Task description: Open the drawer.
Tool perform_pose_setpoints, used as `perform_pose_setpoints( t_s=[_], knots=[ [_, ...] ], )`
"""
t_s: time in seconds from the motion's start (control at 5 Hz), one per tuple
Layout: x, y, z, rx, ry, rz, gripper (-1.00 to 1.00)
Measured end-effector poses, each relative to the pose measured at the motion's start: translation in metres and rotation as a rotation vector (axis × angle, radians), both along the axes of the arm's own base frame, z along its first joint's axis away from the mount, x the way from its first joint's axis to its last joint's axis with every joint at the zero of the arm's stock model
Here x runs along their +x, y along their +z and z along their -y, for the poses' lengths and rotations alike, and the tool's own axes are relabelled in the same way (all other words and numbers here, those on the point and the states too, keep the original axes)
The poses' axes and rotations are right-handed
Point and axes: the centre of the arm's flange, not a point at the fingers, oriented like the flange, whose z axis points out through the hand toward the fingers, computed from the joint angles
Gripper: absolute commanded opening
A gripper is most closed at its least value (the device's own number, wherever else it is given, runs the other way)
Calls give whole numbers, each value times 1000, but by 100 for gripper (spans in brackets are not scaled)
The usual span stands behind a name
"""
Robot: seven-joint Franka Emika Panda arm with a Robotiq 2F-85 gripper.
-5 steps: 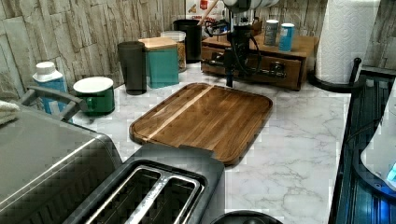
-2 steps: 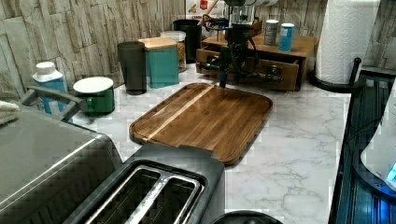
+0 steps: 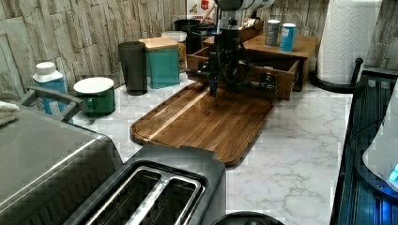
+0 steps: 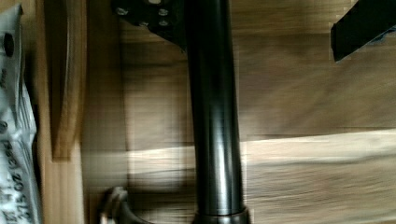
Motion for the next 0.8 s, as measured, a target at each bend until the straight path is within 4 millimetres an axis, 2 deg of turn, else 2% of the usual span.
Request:
perform_pose_setpoints(
  t_s=[0.2,0.4,0.8],
  knots=[
    [-2,2,-47,-2,45,-6,100],
    [-14,3,-65,-13,31,11,100],
    [-19,8,-65,-16,18,37,100]
  ],
)
